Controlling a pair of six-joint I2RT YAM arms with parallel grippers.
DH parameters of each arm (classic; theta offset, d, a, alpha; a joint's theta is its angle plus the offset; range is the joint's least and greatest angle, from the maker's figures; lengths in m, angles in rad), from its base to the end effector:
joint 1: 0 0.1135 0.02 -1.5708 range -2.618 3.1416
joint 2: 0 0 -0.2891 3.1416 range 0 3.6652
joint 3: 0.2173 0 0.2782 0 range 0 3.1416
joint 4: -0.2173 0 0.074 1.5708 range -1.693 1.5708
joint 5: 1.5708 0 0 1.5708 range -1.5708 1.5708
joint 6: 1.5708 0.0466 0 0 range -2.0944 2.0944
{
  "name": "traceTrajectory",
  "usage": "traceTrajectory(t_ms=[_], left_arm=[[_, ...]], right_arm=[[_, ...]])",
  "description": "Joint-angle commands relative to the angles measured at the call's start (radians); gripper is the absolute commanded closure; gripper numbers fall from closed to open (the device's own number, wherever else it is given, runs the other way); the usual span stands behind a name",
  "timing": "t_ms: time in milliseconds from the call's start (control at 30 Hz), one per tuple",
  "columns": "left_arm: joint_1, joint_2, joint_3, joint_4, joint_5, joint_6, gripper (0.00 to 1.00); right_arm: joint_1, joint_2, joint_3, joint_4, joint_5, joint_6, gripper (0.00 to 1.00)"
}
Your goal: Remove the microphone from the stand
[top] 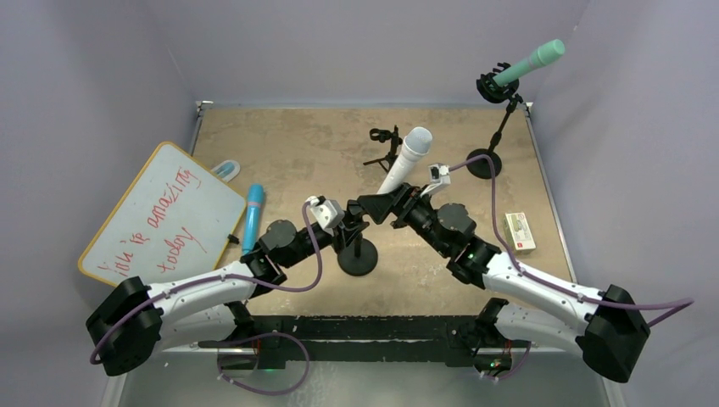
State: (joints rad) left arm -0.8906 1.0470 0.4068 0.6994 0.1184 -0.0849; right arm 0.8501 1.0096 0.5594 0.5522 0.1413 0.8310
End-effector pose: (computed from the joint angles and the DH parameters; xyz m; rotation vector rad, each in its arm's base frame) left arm 0.1524 -0.1972 0.2568 0.7075 1.4079 -0.8643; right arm 0.1741 0.1883 0.3063 0.1099 1.5975 1.2419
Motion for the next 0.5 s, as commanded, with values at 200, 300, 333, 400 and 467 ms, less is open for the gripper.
traceTrajectory(t_ms=[200, 300, 333, 400, 467], left_arm=[[-0.004, 0.029, -0.019, -0.09, 0.037, -0.006, 1.0], [-0.005, 0.02, -0.025, -0.062, 0.046, -0.017, 0.81], [-0.004, 0.018, -0.025, -0.054, 0.05, -0.02, 0.75], [-0.004, 0.009, -0.022, -0.043, 0.054, -0.025, 0.66], [-0.004, -0.006, -0.02, -0.038, 0.053, -0.028, 0.6]], right_arm=[[0.011, 0.085, -0.011, -0.165, -0.086, -0.069, 0.02], [0.011, 0.09, -0.01, -0.168, -0.079, -0.071, 0.02], [0.01, 0.089, -0.01, -0.167, -0.076, -0.07, 0.02], [0.01, 0.085, -0.01, -0.166, -0.072, -0.067, 0.02], [0.01, 0.079, -0.01, -0.17, -0.072, -0.063, 0.02]])
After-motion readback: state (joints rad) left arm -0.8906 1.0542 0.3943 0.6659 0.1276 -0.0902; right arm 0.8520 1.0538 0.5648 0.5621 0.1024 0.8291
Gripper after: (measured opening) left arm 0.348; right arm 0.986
